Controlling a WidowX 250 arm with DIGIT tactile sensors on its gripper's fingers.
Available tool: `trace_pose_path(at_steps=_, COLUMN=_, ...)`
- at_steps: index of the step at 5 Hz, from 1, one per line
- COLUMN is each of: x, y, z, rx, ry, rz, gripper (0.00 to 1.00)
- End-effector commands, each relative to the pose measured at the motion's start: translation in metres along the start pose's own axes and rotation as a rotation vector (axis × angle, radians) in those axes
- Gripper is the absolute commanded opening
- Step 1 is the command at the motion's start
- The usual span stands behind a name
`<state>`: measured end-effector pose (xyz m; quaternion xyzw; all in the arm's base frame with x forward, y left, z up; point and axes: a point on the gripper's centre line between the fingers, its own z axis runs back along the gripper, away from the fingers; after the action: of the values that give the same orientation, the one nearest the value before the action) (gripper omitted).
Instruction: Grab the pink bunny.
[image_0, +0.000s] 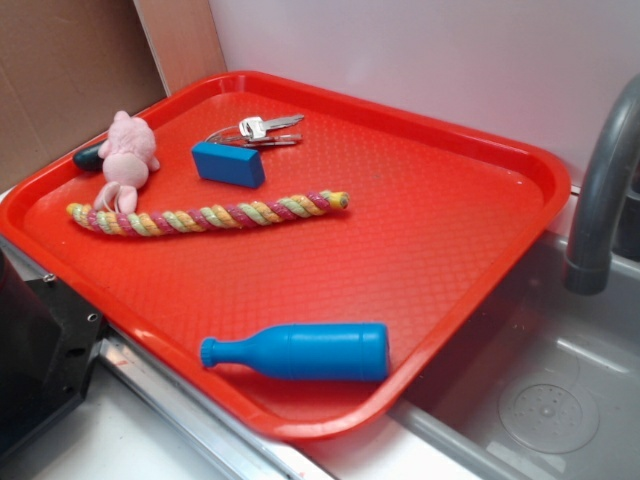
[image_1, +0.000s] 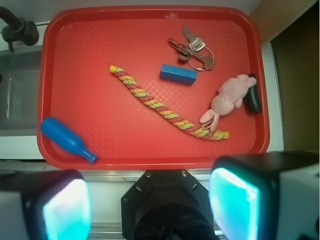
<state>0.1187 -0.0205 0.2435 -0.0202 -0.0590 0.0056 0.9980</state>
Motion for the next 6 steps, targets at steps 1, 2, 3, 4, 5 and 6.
trace_pose_path(at_steps=1, x=0.000, y=0.000, z=0.000, rx=0.000, ry=0.000, rz=0.000, gripper=1.00)
trace_pose_path(at_steps=2, x=0.010, y=0.012, z=-0.017, rx=0.010, ry=-0.020, rz=0.192, gripper=1.00)
trace_pose_path(at_steps=3, x=0.022, y=0.033, z=-0.031, rx=0.001, ry=-0.014, rz=0.359, gripper=1.00)
trace_pose_path(at_steps=4, x=0.042, y=0.061, z=-0.062, rx=0.021, ry=-0.049, rz=0.550, gripper=1.00)
trace_pose_path(at_steps=5, x=0.057, y=0.088, z=-0.092, rx=0.059, ry=-0.100, rz=0.653, gripper=1.00)
trace_pose_path(at_steps=6, x=0.061, y=0.111, z=-0.114, rx=0.120, ry=-0.153, rz=0.709, gripper=1.00)
